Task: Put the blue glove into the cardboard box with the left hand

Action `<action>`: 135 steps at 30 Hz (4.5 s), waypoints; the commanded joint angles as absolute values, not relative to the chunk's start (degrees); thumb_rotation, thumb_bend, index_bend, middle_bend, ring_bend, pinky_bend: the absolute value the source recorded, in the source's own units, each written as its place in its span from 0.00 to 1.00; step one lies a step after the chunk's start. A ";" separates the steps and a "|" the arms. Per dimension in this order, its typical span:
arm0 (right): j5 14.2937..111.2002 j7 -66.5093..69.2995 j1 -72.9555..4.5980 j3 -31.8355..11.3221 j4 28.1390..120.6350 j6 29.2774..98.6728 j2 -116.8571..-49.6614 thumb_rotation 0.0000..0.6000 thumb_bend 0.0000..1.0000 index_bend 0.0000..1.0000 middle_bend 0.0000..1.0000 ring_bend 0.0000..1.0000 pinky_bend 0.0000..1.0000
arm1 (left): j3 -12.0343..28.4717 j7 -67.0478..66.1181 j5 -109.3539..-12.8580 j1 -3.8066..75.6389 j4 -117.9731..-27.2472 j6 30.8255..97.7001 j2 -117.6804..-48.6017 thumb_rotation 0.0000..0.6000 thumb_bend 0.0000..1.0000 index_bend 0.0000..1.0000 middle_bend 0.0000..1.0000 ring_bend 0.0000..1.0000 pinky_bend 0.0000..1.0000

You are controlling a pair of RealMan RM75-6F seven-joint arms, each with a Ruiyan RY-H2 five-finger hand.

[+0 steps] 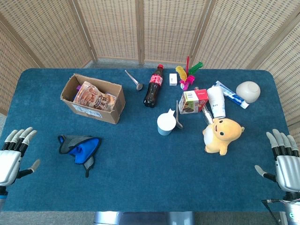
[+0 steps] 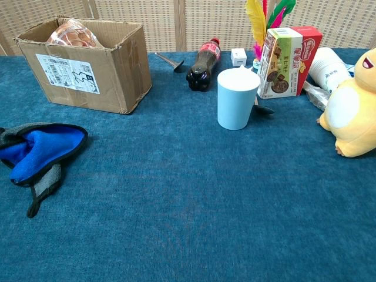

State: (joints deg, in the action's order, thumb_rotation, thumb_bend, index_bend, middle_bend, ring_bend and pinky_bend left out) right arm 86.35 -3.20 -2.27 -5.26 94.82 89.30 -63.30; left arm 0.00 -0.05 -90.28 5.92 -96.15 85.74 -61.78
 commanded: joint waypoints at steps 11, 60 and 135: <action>86.39 -3.18 -2.20 -5.17 94.92 89.28 -63.23 1.00 0.00 0.00 0.00 0.00 0.00 | 0.01 -2.21 -88.36 8.66 -96.23 79.43 -60.21 1.00 0.25 0.01 0.00 0.00 0.00; 85.55 1.11 -1.69 -6.04 94.80 89.94 -61.77 1.00 0.00 0.00 0.00 0.00 0.00 | 12.53 -21.36 -79.13 29.35 -107.38 69.11 -61.53 1.00 0.31 0.75 0.85 0.72 0.97; 83.69 -1.10 -3.39 -5.64 93.48 85.93 -63.46 1.00 0.00 0.00 0.00 0.00 0.00 | 22.25 -57.31 -12.34 61.37 -87.89 68.82 -75.51 1.00 0.21 0.00 0.00 0.00 0.29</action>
